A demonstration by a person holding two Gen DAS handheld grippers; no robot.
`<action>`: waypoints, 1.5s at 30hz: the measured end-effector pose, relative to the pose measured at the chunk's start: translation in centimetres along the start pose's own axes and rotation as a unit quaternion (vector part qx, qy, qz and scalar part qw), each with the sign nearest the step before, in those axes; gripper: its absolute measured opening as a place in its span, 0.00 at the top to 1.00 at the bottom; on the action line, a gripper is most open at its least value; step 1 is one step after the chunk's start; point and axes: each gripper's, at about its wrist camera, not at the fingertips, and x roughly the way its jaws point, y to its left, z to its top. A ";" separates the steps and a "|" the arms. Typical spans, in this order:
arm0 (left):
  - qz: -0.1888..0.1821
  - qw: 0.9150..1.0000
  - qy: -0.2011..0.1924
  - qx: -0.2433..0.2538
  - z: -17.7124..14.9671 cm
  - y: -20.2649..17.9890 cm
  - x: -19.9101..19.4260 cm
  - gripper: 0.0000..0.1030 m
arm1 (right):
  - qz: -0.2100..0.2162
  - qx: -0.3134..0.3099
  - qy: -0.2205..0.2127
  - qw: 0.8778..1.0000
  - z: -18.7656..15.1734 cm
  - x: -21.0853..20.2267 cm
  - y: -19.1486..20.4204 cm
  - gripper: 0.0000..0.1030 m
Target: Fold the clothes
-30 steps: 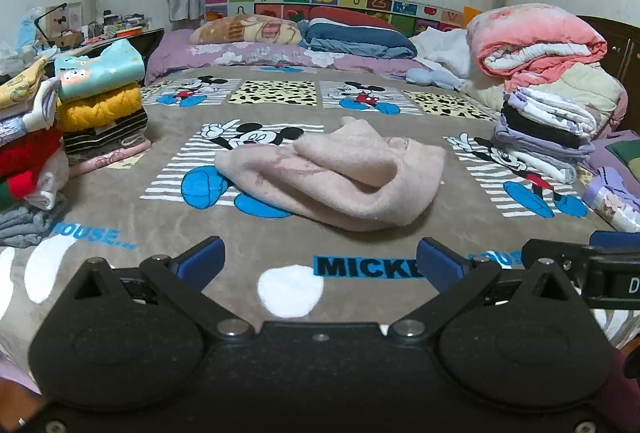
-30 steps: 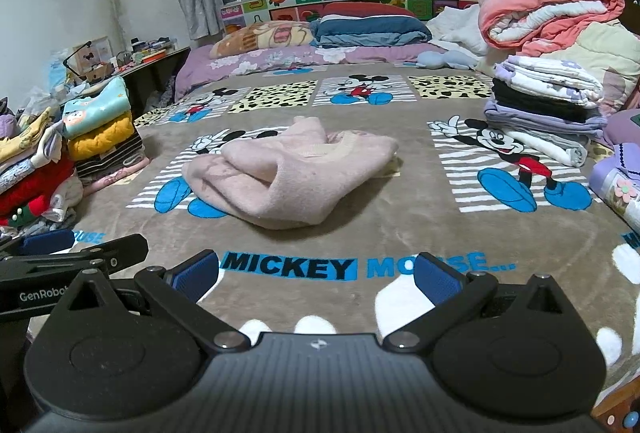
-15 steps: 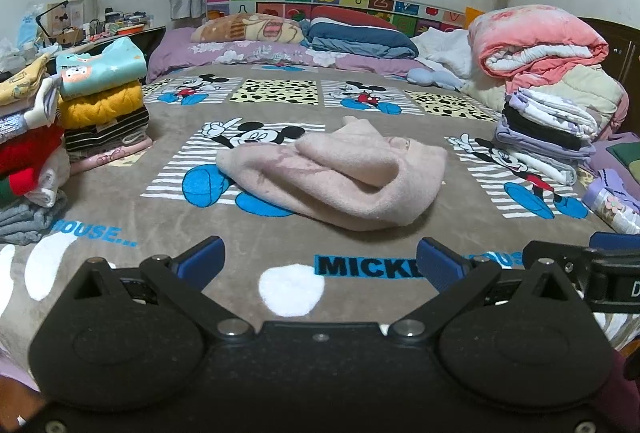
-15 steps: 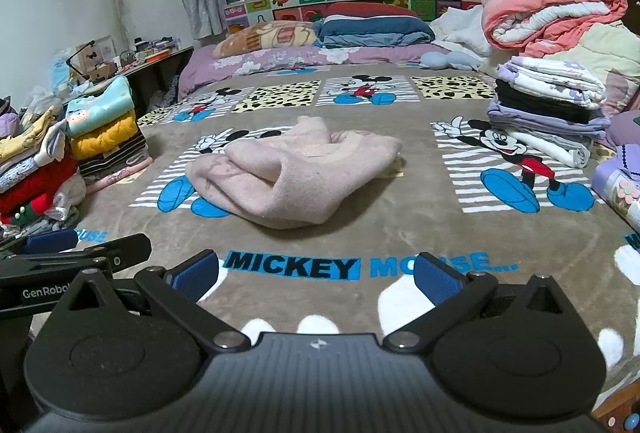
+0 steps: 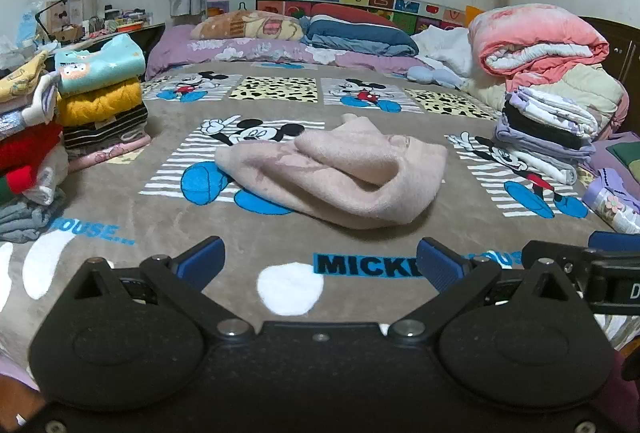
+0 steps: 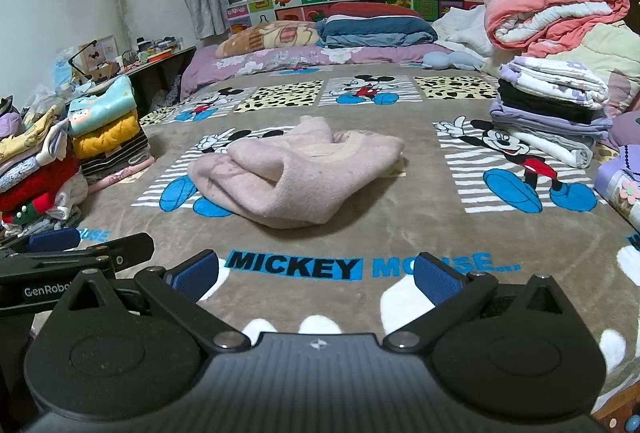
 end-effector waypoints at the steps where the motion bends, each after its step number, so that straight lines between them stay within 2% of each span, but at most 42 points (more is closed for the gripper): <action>1: 0.000 1.000 0.001 0.000 0.0 0.0 0.1 0.00 | -0.001 -0.001 -0.001 1.000 0.0 0.0 0.0 0.00; 11: 0.009 1.000 0.021 -0.006 -0.2 0.4 2.2 0.00 | 0.033 0.007 -0.004 0.999 -0.3 1.3 -0.8 0.00; 19: -0.015 0.999 0.035 -0.020 -0.2 0.8 5.1 0.00 | 0.071 0.037 -0.032 0.996 -0.5 3.4 -2.6 0.00; 23: -0.027 0.999 0.019 -0.022 0.3 1.1 6.5 0.00 | 0.086 0.037 -0.053 0.994 -0.3 4.9 -3.5 0.00; 26: -0.031 0.999 -0.009 -0.013 0.6 0.9 7.4 0.00 | 0.095 0.025 -0.065 0.993 0.2 6.1 -4.1 0.00; 31: -0.063 0.997 0.046 -0.022 2.0 1.0 10.6 0.00 | 0.105 0.012 -0.072 0.992 1.9 8.4 -5.4 0.00; 33: -0.086 0.994 0.063 -0.031 2.6 1.2 11.9 0.00 | 0.104 0.015 -0.075 0.992 2.8 9.5 -6.1 0.00; 36: -0.115 0.991 0.049 -0.038 3.4 1.1 12.8 0.00 | 0.119 0.024 -0.081 0.989 4.1 11.3 -7.4 0.00; 41: -0.125 0.992 0.033 -0.016 5.0 0.9 15.0 0.00 | 0.134 -0.001 -0.091 0.987 6.3 15.3 -8.8 0.00; 45: -0.148 0.989 0.014 0.006 6.8 2.1 16.7 0.00 | 0.149 -0.032 -0.088 0.985 7.8 18.6 -10.0 0.00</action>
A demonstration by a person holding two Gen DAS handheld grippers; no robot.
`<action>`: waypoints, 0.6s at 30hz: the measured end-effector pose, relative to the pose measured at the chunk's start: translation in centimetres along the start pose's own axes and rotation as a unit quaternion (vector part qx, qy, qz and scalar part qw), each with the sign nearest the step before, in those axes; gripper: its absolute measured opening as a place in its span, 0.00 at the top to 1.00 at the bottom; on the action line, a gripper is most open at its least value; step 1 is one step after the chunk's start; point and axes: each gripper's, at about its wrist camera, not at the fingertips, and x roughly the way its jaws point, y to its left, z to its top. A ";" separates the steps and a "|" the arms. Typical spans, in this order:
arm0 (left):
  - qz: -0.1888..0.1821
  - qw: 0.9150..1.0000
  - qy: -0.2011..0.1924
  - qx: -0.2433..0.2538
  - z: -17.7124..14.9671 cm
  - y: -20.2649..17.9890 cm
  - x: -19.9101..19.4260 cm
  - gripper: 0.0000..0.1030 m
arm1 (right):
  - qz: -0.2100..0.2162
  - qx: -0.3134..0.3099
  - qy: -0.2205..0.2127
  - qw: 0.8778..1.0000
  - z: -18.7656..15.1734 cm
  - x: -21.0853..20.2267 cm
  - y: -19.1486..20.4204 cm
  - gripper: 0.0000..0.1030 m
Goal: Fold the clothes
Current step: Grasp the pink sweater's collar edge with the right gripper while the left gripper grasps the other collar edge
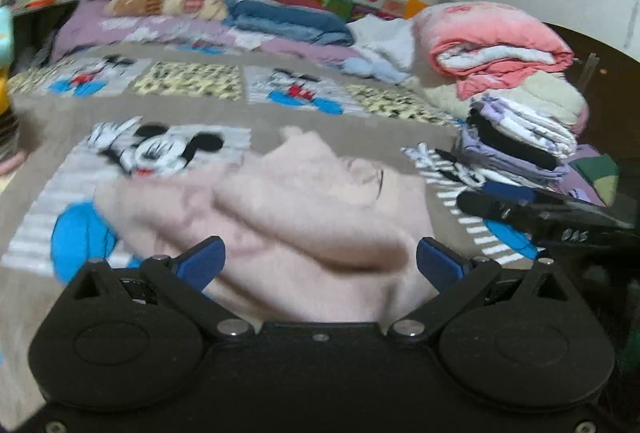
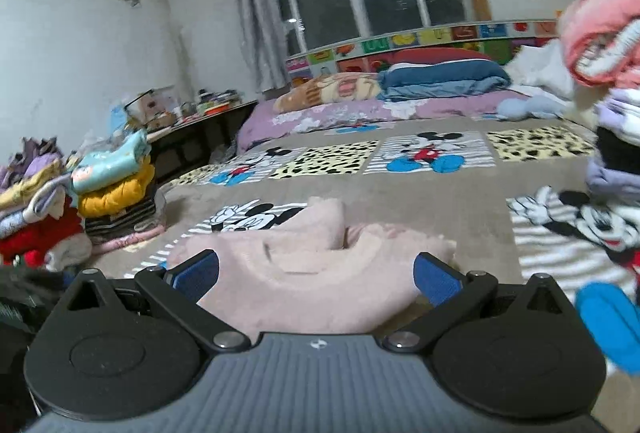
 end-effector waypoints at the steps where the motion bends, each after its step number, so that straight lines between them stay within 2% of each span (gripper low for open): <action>1: -0.003 1.000 -0.007 0.010 0.5 0.5 0.2 0.00 | 0.008 -0.009 0.004 1.000 0.1 0.7 -0.6 0.00; 4: -0.025 0.999 -0.009 0.033 2.0 2.3 1.4 0.02 | 0.030 -0.035 0.016 0.999 0.6 2.3 -2.3 0.01; 7: -0.064 0.996 0.008 0.066 3.6 4.0 2.9 0.06 | 0.048 -0.063 0.035 0.996 1.1 3.8 -3.7 0.04; 9: -0.091 0.992 0.030 0.085 4.6 4.9 4.3 0.15 | 0.055 -0.084 0.051 0.994 1.4 4.7 -4.2 0.07; 13: -0.132 0.983 0.067 0.110 6.3 6.0 6.9 0.21 | 0.078 -0.142 0.088 0.983 2.0 6.8 -4.8 0.16; 15: -0.156 0.977 0.084 0.116 7.0 6.4 8.3 0.29 | 0.087 -0.173 0.110 0.975 2.4 8.1 -4.9 0.18; 18: -0.191 0.967 0.108 0.126 7.6 6.8 9.6 0.30 | 0.111 -0.191 0.136 0.966 3.4 9.6 -5.3 0.18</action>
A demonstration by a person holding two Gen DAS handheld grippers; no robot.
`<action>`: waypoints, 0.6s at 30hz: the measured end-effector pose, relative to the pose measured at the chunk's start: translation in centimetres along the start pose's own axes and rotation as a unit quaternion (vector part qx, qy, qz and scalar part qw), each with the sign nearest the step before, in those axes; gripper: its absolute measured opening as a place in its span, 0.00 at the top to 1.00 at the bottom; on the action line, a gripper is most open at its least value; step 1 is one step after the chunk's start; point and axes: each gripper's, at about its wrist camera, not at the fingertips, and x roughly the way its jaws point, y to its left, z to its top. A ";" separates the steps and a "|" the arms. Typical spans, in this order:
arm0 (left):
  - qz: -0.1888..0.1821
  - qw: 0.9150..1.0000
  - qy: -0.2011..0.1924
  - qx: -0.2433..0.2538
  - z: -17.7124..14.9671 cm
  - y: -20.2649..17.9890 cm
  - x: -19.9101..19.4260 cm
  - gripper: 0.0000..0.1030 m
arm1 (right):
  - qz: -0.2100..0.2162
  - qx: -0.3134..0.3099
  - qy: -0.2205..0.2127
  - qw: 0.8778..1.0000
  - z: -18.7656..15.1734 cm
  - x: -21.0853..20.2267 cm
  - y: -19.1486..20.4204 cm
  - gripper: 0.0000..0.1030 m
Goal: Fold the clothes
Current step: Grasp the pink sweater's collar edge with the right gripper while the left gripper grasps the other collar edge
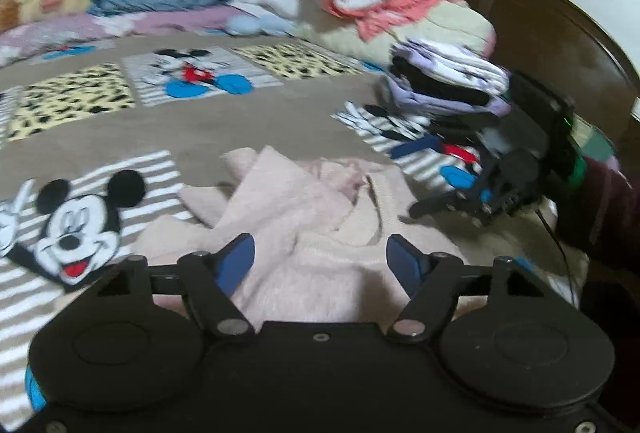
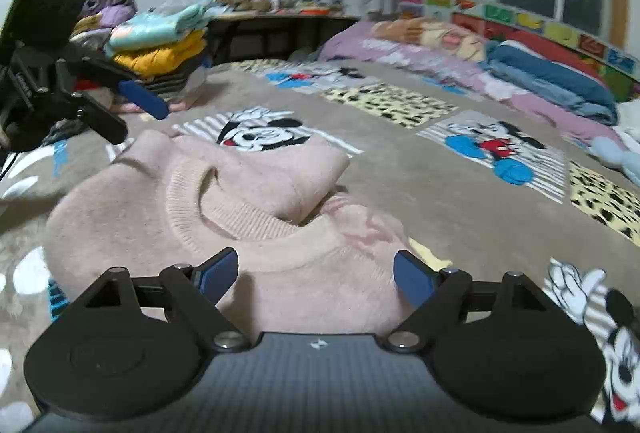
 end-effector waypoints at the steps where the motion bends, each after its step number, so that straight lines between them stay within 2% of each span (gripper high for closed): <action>1: -0.011 1.000 0.007 0.006 0.2 0.2 0.3 0.30 | 0.014 0.000 0.004 1.000 0.4 0.2 -0.5 0.18; 6: -0.051 0.998 0.044 0.019 0.9 1.6 1.6 0.31 | 0.087 -0.022 0.025 0.996 2.0 1.3 -1.7 0.23; 10: -0.084 0.993 0.078 0.008 0.7 2.6 2.9 0.34 | 0.147 0.001 0.048 0.988 2.1 2.7 -3.4 0.24; 13: -0.103 0.990 0.096 -0.005 0.3 3.0 3.6 0.47 | 0.175 0.007 0.073 0.982 1.4 3.6 -4.2 0.30; 18: -0.123 0.986 0.115 -0.005 -0.4 2.6 4.0 0.51 | 0.208 0.030 0.093 0.973 -0.2 3.4 -5.0 0.44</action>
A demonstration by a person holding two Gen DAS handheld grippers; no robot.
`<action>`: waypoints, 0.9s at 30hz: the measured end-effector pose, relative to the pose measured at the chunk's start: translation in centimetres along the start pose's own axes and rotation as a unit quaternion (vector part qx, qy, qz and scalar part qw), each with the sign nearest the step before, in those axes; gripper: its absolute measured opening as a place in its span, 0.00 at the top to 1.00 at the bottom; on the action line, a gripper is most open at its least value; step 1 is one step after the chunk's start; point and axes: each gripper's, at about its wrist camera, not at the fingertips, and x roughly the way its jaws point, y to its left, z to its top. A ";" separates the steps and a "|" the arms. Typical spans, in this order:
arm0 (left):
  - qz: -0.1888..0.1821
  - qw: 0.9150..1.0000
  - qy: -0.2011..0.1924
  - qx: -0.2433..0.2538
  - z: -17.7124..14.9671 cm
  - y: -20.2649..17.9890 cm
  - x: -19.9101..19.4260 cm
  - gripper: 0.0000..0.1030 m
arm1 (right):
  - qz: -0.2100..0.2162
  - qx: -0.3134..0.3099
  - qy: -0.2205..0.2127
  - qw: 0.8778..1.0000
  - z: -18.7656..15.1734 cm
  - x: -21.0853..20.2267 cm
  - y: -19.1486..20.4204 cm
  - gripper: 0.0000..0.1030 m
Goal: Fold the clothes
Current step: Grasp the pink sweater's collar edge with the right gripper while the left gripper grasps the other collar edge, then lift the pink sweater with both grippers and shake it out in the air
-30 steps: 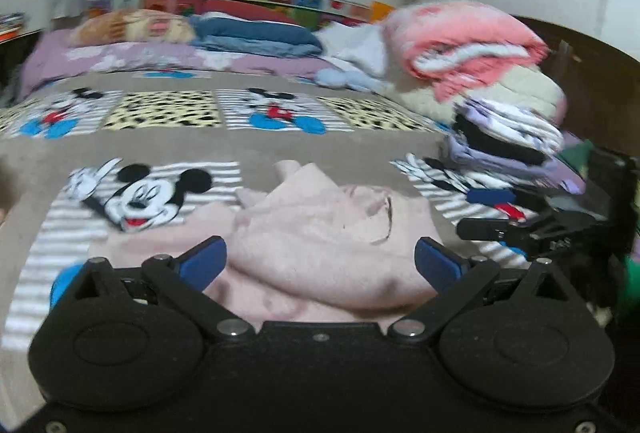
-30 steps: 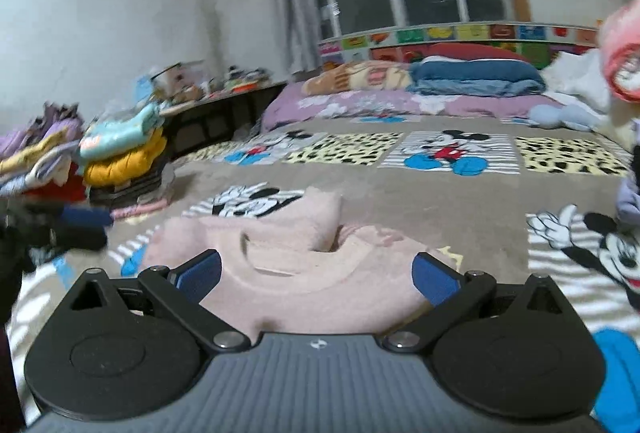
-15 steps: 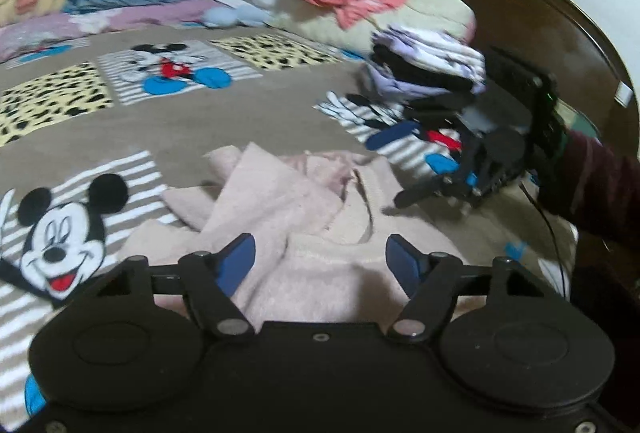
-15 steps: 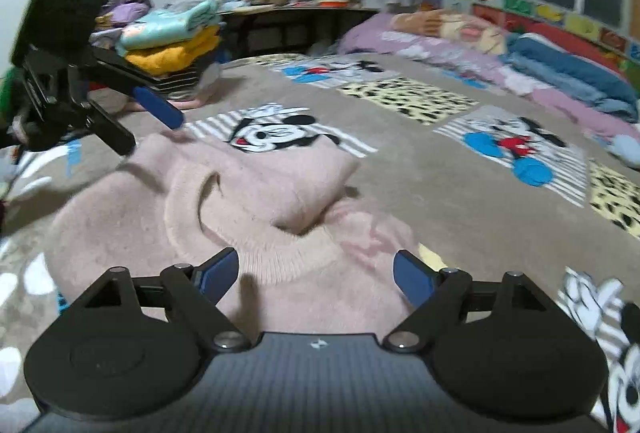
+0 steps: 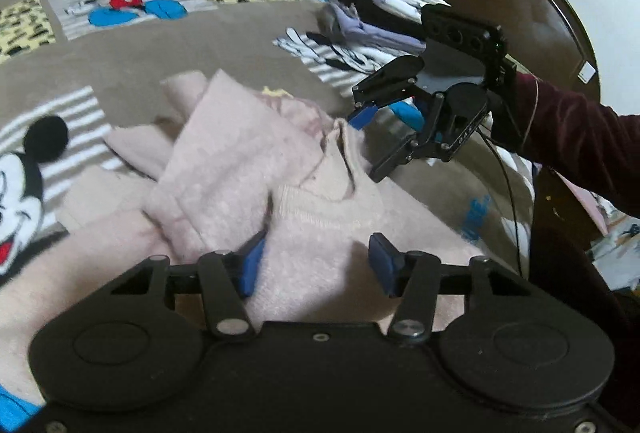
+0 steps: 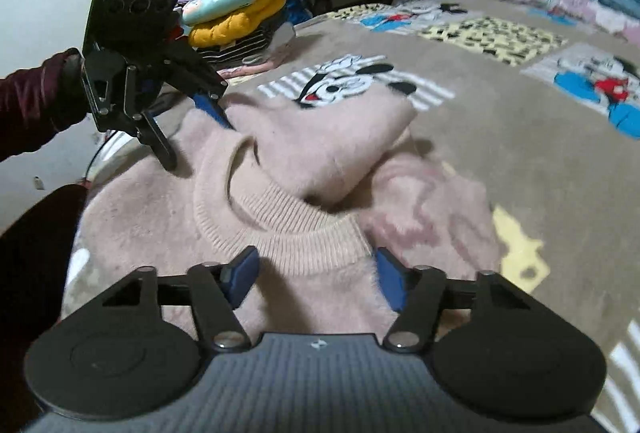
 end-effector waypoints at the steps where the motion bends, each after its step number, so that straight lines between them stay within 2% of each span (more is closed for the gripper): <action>1: -0.005 1.000 0.005 -0.003 -0.1 0.0 0.2 0.52 | 0.003 0.001 0.009 1.000 -0.4 0.0 0.0 0.44; 4: -0.006 1.000 0.019 0.009 -0.2 -0.6 0.6 0.59 | 0.006 -0.010 0.037 0.999 -1.4 0.3 0.8 0.46; 6: -0.005 0.999 0.027 0.021 -0.2 -1.1 0.8 0.67 | 0.006 -0.017 0.044 0.999 -1.9 0.3 1.3 0.49; 7: 0.005 0.999 0.030 0.033 -0.3 -1.7 0.9 0.68 | 0.004 -0.019 0.044 0.999 -2.0 0.2 1.5 0.50; 9: 0.024 0.997 0.036 0.057 -0.4 -2.8 1.0 0.81 | -0.009 -0.028 0.048 0.998 -2.1 0.1 1.8 0.63; 10: 0.040 0.995 0.037 0.078 -0.6 -3.7 1.0 0.83 | -0.016 -0.035 0.049 0.998 -2.2 0.0 2.1 0.66; 12: 0.072 0.989 0.040 0.120 -1.0 -5.6 0.8 0.88 | -0.034 -0.052 0.052 0.997 -2.4 -0.4 2.9 0.80; 15: 0.113 0.979 0.034 0.165 -1.0 -8.1 0.0 0.89 | -0.064 -0.078 0.056 0.993 -2.3 -1.2 4.7 0.85; 18: 0.152 0.966 0.019 0.209 -0.7 -10.7 -1.4 0.90 | -0.096 -0.099 0.047 0.989 -1.6 -2.8 6.6 0.87; 21: 0.190 0.949 -0.001 0.252 0.1 -13.2 -3.5 0.91 | -0.130 -0.117 0.038 0.984 -0.4 -4.8 8.8 0.87; 24: 0.233 0.927 -0.025 0.292 1.3 -15.9 -6.0 0.91 | -0.165 -0.139 0.028 0.976 1.3 -7.2 11.5 0.88; 27: 0.281 0.902 -0.057 0.323 2.5 -18.6 -8.7 0.92 | -0.198 -0.161 0.014 0.967 3.3 -9.8 14.4 0.88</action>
